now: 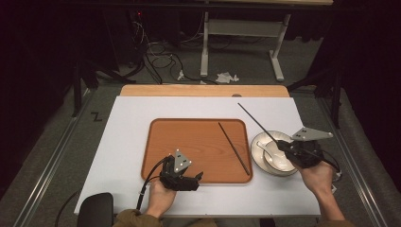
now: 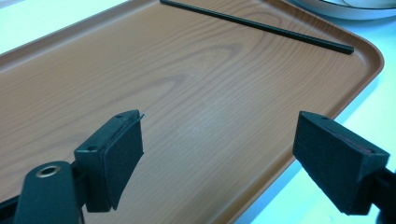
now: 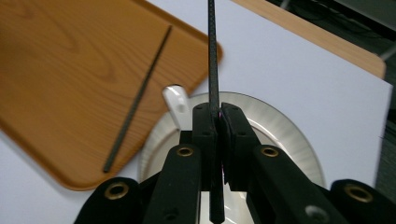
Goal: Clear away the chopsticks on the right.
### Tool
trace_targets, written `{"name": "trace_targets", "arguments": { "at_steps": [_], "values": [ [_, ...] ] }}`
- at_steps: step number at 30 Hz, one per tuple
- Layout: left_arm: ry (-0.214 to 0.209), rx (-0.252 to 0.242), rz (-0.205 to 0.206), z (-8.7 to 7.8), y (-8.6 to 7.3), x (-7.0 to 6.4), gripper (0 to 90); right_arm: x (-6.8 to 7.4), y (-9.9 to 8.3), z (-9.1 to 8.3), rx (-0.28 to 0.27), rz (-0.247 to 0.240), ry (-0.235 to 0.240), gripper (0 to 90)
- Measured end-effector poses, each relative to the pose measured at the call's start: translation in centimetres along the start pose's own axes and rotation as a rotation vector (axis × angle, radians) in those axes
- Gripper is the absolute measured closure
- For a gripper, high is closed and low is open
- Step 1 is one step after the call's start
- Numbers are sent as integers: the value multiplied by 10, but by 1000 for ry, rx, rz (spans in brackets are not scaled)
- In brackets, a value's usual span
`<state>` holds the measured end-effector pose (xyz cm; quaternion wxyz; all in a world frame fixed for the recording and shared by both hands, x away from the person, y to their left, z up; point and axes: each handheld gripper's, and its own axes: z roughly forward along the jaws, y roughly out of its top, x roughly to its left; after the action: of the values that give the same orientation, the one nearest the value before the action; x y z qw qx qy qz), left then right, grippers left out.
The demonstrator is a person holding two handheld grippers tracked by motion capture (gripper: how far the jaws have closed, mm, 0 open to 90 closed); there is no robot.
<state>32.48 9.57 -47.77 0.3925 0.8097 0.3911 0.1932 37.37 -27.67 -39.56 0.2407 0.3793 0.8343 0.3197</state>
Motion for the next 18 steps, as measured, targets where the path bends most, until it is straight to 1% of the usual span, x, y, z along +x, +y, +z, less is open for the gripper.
{"name": "trace_targets", "arguments": {
  "at_steps": [1, 2, 3, 5, 7, 8, 12, 14, 15, 16, 18],
  "values": [
    [1, -1, -1, 0, 0, 0, 164, 9, 3, 2, 11, -19, 15, 861],
    [0, -2, -2, -1, 0, 1, 164, 9, 3, 2, 11, -19, 15, 861],
    [1, -2, -2, -1, 0, 1, 164, 16, 5, 4, 6, -44, 37, 861],
    [2, -1, -1, -1, 0, 1, 164, 23, 6, 9, 13, -44, 63, 861],
    [2, -1, -1, 0, 0, 1, 164, 25, 6, 10, 13, -52, 63, 861],
    [2, -1, -1, 0, 0, 1, 164, 27, 6, 12, 20, -56, 70, 861],
    [4, -2, -2, -1, 0, 1, 164, 36, 7, 19, 17, -51, 107, 861],
    [4, -1, -2, 0, 0, 1, 164, 38, 7, 20, 21, -54, 110, 860],
    [0, 1, 0, 0, 0, 1, 164, 44, 7, 25, 28, -62, 125, 860],
    [0, 1, 0, 0, 0, 1, 164, 46, 7, 28, 36, -71, 132, 860],
    [3, 3, 0, 0, 0, 1, 164, 52, 7, 34, 50, -71, 143, 860]
  ]
}}
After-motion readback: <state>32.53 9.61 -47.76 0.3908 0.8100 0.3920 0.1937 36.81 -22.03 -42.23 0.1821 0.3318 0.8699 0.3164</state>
